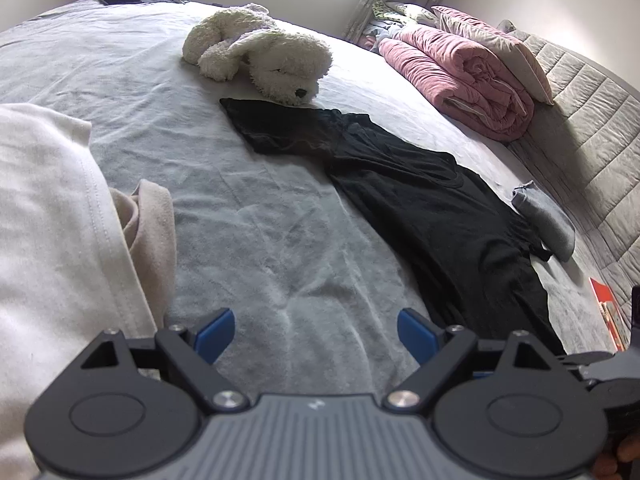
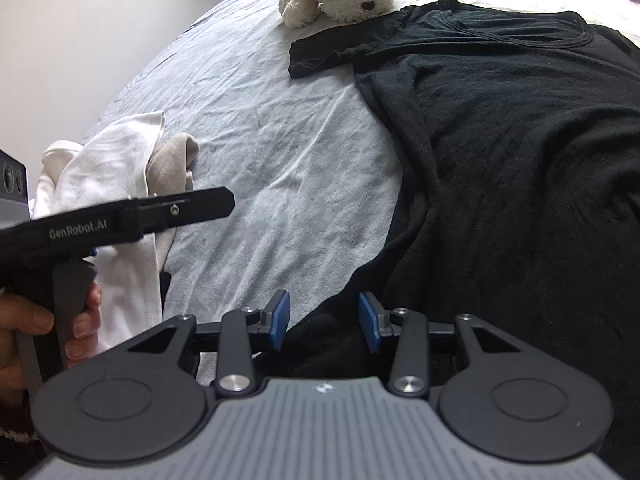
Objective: Fold clothes
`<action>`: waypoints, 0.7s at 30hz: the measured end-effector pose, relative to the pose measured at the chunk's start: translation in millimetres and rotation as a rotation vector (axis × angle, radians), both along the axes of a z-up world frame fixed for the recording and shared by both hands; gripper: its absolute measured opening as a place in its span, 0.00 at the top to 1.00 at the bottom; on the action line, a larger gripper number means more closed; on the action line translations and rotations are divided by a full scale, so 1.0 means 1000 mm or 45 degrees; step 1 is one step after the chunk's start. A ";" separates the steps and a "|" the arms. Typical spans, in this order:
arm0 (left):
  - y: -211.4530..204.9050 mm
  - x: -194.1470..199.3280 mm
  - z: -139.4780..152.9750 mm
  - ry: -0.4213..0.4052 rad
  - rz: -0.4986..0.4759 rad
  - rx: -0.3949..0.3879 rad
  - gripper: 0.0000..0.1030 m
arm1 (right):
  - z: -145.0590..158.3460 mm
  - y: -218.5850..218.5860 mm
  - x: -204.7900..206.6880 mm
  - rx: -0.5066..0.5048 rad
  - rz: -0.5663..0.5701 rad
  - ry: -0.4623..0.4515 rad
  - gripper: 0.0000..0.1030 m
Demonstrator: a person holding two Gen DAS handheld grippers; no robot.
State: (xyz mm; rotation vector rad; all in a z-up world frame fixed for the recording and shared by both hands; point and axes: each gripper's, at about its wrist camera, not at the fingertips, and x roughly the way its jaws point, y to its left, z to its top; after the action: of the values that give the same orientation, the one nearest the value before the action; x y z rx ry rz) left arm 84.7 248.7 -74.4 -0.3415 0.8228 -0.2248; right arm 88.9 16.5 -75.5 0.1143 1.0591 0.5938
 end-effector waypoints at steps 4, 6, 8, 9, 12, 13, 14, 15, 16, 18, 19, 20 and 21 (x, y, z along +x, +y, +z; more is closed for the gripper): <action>0.003 0.002 -0.001 0.028 -0.011 -0.050 0.14 | -0.005 0.016 -0.016 -0.108 0.025 -0.122 0.59; 0.004 0.003 -0.002 0.048 -0.028 -0.073 0.14 | -0.006 0.026 -0.026 -0.185 0.036 -0.198 0.58; 0.004 0.007 -0.002 0.062 -0.043 -0.109 0.17 | -0.007 0.036 -0.035 -0.261 0.047 -0.272 0.58; 0.003 0.009 -0.003 0.070 -0.052 -0.127 0.18 | -0.009 0.039 -0.038 -0.292 0.056 -0.304 0.59; -0.001 0.015 -0.006 0.094 -0.090 -0.196 0.20 | -0.012 0.044 -0.045 -0.343 0.088 -0.375 0.64; -0.003 0.017 -0.008 0.105 -0.103 -0.212 0.21 | -0.012 0.044 -0.046 -0.349 0.096 -0.392 0.71; -0.006 0.019 -0.010 0.117 -0.115 -0.227 0.21 | -0.012 0.043 -0.046 -0.350 0.098 -0.400 0.80; -0.007 0.020 -0.012 0.130 -0.122 -0.244 0.21 | -0.012 0.042 -0.045 -0.349 0.094 -0.403 0.84; -0.008 0.022 -0.014 0.144 -0.127 -0.262 0.21 | -0.012 0.041 -0.044 -0.346 0.091 -0.404 0.91; -0.010 0.024 -0.019 0.168 -0.132 -0.299 0.21 | -0.010 0.036 -0.042 -0.314 0.077 -0.394 0.95; -0.010 0.024 -0.020 0.174 -0.129 -0.312 0.21 | -0.009 0.033 -0.041 -0.281 0.070 -0.381 0.95; -0.009 0.024 -0.021 0.177 -0.123 -0.325 0.21 | -0.007 0.030 -0.040 -0.240 0.069 -0.362 0.96; -0.008 0.025 -0.022 0.179 -0.117 -0.341 0.21 | -0.003 0.026 -0.038 -0.172 0.072 -0.328 0.96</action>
State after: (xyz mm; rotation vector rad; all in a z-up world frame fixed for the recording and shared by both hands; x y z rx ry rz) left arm 109.5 240.7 -96.0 -0.5765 0.9503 -0.4023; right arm 51.0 42.3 -78.8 -0.1084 0.8513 0.5695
